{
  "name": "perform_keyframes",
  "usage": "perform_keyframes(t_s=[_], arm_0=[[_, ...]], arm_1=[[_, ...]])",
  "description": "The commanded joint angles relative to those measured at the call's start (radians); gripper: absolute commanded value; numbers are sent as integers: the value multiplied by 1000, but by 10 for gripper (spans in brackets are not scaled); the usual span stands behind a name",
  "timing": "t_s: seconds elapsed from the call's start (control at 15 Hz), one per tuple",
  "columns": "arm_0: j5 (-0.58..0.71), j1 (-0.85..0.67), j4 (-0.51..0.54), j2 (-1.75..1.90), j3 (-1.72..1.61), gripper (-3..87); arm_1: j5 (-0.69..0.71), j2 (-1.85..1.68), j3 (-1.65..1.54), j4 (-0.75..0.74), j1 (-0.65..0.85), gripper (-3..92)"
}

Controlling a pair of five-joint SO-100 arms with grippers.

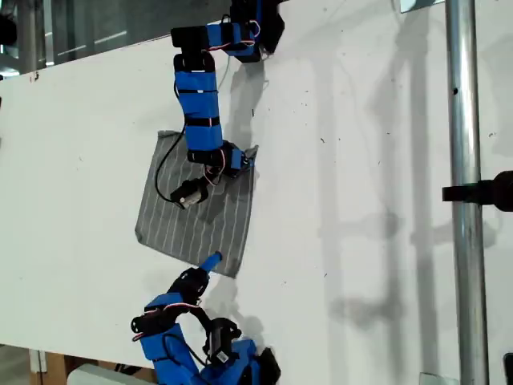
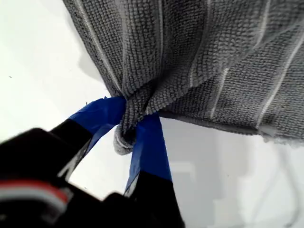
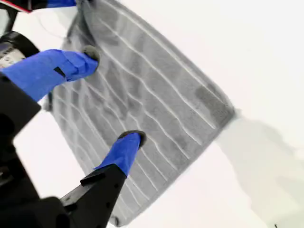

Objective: Grasp corners of a towel and fold twice.

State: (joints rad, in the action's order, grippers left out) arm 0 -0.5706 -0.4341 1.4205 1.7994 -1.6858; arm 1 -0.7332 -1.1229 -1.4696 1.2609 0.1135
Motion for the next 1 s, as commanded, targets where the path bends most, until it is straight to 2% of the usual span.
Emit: perform_keyframes(t_s=[0.0, 0.07, 0.47, 0.8, 0.87, 0.93], arm_0=[[-5, -11, -28, -94, -8, 289], [-12, -8, -81, -137, -48, 294], [-37, -46, -233, -359, -120, 305], [-49, -115, -230, -402, -118, 291], [-49, -114, -232, -423, -115, 278], [-34, -104, -218, -456, -100, 212]], arm_1=[[-12, -35, 38, 11, -28, -2], [-12, -37, 38, 14, -29, -2], [-17, -60, 23, 21, -40, -2], [-28, -77, 9, 34, -46, -2], [-29, -77, 8, 34, -46, -2], [-31, -77, 8, 34, -46, -2]])
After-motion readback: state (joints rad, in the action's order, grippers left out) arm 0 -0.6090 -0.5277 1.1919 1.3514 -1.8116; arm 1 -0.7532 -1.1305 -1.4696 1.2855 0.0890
